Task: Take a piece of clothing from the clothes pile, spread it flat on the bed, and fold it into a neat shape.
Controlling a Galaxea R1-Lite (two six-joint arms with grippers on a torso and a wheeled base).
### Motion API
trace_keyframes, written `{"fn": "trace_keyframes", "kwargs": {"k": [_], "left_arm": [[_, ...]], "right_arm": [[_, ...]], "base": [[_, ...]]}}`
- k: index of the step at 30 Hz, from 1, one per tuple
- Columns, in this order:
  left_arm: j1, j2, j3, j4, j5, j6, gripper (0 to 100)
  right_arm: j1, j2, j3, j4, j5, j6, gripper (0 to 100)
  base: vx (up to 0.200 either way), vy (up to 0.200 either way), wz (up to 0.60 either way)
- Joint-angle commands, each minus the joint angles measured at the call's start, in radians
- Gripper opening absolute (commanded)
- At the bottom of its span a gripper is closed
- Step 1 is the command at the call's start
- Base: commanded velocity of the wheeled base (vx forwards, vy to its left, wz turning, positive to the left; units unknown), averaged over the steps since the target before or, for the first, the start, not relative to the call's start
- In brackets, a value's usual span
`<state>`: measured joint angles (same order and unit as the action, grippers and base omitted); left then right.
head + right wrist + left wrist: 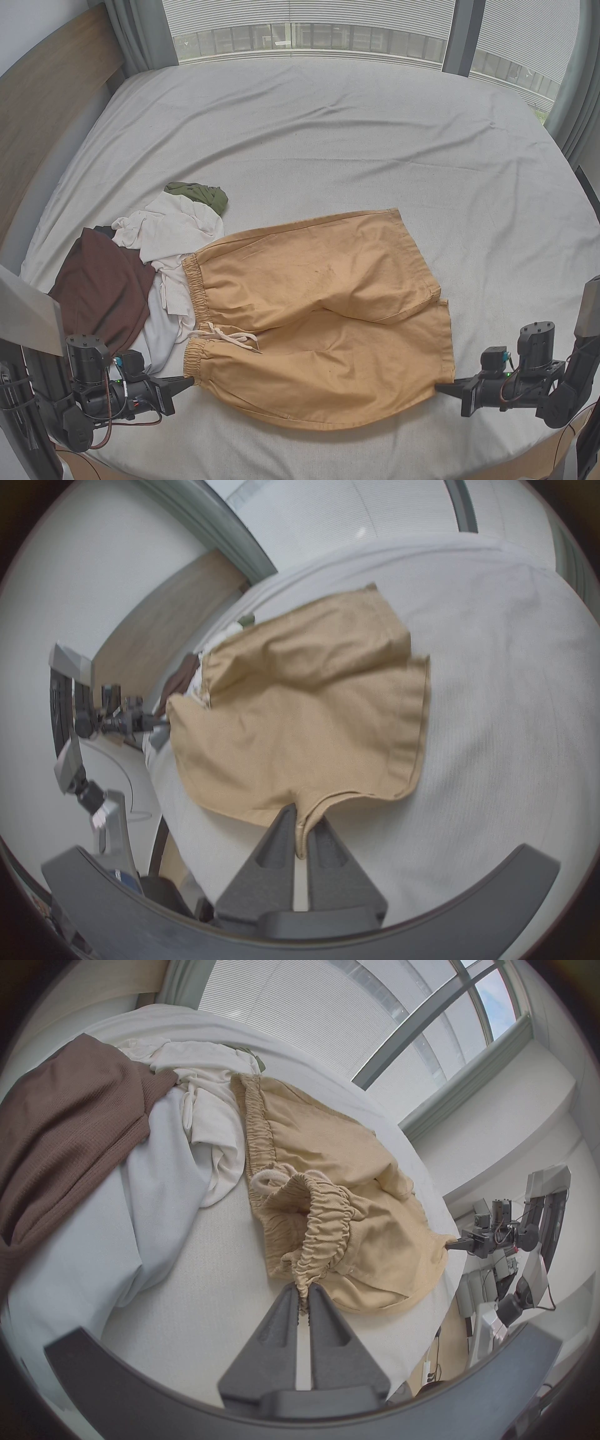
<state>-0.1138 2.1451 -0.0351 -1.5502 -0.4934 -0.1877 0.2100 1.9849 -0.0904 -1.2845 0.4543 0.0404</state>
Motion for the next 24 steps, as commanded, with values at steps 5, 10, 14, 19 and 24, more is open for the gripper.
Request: {"fn": "trace_keyframes", "kwargs": {"k": [5,10,14,19,24], "left_arm": [[-0.056,-0.085,-0.089,-0.004,0.004,-0.148,0],[-0.092,-0.169,-0.134,-0.004,0.006,-0.268,0],[-0.098,-0.206,-0.166,-0.002,0.007,-0.335,0],[-0.093,-0.209,-0.204,-0.002,0.018,-0.357,0],[-0.092,-0.212,-0.233,-0.002,0.053,-0.358,0]], "right_arm": [[0.000,-0.103,-0.137,-0.052,0.004,0.105,0],[-0.001,-0.103,-0.175,-0.095,0.004,0.147,0],[-0.001,-0.103,-0.201,-0.125,0.000,0.185,0],[-0.001,-0.103,-0.235,-0.145,-0.003,0.220,0],[-0.001,-0.107,-0.261,-0.148,-0.006,0.236,0]], "base": [[0.000,0.000,0.00],[0.000,0.000,0.00],[0.000,0.000,0.00],[0.000,0.000,0.00],[0.000,0.000,0.00]]}}
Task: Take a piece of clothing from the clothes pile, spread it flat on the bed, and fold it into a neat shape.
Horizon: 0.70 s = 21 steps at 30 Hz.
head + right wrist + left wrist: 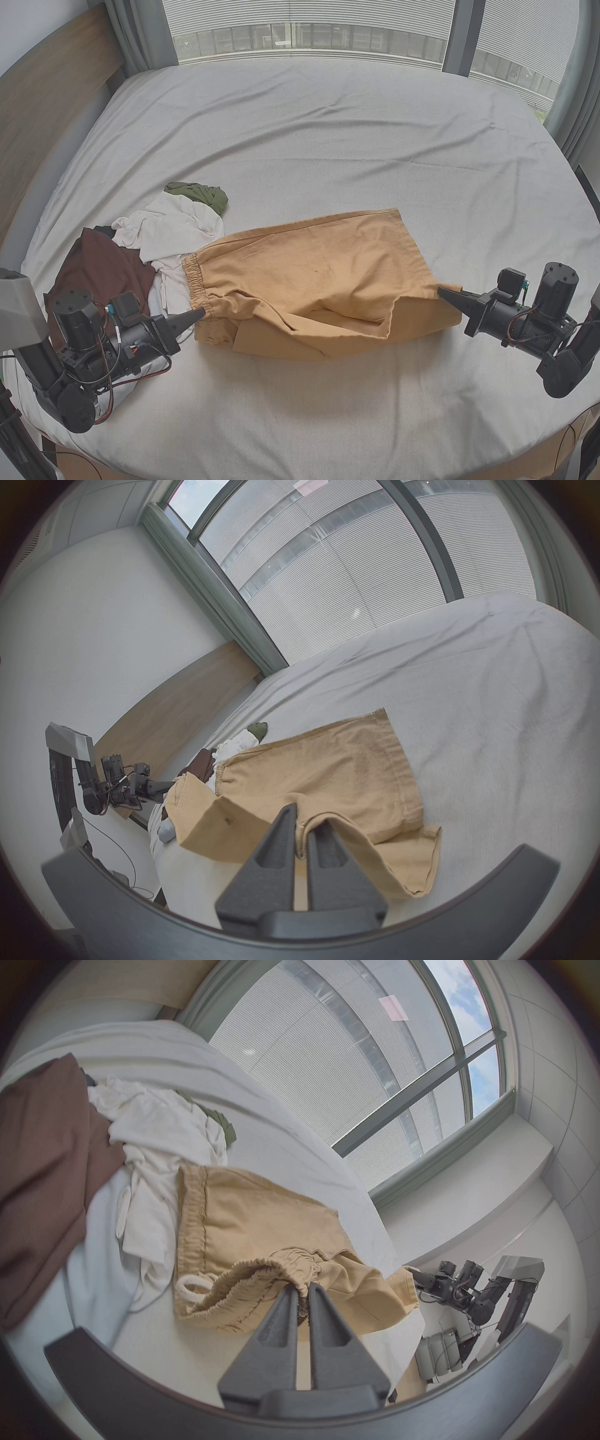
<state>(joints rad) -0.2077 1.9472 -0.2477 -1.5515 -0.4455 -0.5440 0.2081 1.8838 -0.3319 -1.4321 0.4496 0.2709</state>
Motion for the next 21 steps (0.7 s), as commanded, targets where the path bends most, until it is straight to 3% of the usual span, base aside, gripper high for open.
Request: {"fn": "trace_keyframes", "kwargs": {"k": [1,15,21], "left_arm": [[0.004,-0.014,-0.022,-0.001,0.005,-0.002,0],[0.010,-0.051,-0.013,-0.001,0.002,-0.010,0],[0.014,-0.097,-0.018,-0.001,-0.004,-0.062,0]], "right_arm": [[0.001,-0.009,-0.022,0.001,0.000,0.007,0],[0.004,-0.051,-0.045,0.001,-0.002,0.027,0],[0.005,-0.060,-0.076,-0.001,-0.003,0.028,0]], "base": [[0.000,0.000,0.00],[0.000,0.000,0.00],[0.000,0.000,0.00]]}}
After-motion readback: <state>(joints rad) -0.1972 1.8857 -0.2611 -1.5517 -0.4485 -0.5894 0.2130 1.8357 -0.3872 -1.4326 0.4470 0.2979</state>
